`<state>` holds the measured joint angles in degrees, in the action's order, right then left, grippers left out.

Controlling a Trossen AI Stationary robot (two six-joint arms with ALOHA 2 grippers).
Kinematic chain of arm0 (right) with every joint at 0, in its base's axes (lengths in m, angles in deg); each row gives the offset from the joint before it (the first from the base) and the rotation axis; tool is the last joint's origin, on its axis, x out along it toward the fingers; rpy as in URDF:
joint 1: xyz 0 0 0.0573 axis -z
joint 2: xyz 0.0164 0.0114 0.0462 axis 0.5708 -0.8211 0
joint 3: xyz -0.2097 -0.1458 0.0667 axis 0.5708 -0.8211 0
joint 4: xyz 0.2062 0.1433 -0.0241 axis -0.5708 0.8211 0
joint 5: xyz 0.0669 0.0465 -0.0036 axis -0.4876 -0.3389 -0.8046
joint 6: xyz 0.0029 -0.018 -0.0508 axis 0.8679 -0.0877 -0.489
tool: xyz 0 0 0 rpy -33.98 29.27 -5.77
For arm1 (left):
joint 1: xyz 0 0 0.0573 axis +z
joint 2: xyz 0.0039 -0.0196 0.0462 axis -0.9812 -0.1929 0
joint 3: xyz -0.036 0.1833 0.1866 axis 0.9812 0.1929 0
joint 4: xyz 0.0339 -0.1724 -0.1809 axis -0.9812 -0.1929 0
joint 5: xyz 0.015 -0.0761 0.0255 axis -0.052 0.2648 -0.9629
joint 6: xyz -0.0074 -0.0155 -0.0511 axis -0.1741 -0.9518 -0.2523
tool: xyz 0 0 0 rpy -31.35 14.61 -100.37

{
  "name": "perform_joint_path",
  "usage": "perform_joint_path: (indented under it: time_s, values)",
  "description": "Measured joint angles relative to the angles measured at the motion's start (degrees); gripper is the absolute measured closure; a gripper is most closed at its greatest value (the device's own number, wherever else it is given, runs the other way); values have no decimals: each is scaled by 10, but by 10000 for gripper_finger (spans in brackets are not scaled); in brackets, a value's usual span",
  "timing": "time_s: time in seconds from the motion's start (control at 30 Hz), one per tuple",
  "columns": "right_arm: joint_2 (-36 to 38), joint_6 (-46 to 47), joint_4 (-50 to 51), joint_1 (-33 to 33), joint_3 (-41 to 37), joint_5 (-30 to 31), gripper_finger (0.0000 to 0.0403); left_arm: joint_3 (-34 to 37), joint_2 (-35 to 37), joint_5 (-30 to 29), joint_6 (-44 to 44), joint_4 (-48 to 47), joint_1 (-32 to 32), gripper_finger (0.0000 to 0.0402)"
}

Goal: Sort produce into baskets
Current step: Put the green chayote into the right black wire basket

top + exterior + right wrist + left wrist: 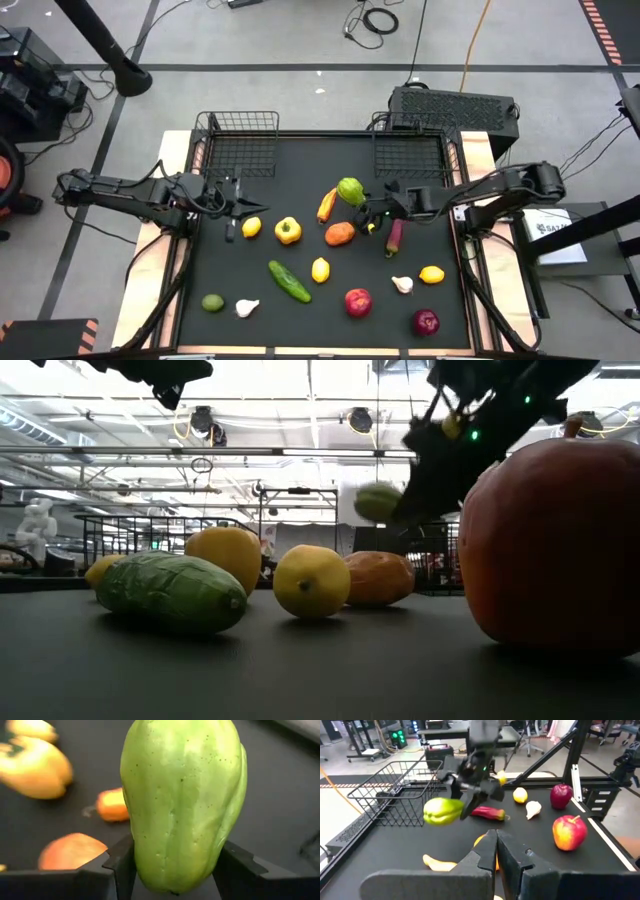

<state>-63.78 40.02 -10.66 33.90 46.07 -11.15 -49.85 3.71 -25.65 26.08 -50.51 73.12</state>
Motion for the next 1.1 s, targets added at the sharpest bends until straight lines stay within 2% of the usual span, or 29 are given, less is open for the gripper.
perform_joint_path:
  time_s: [0.27, 0.4, 0.5, 0.8, 1.1]
  values:
    - [84, -197, -20, -8, 1, -12, 197, 0, 0, -7, 0, 0, 0, 384]
    - [94, -320, -14, -26, 1, -47, 197, 0, 0, -20, 0, 0, 0, 384]
    - [94, -377, -16, -43, 1, -63, 197, 0, 0, -25, -1, 1, 0, 384]
    - [92, -488, -16, -74, 1, -56, 197, 0, 0, -27, -1, 1, 0, 384]
    - [92, -467, -17, -78, 1, -55, 197, 0, 0, -29, -1, 1, 0, 384]
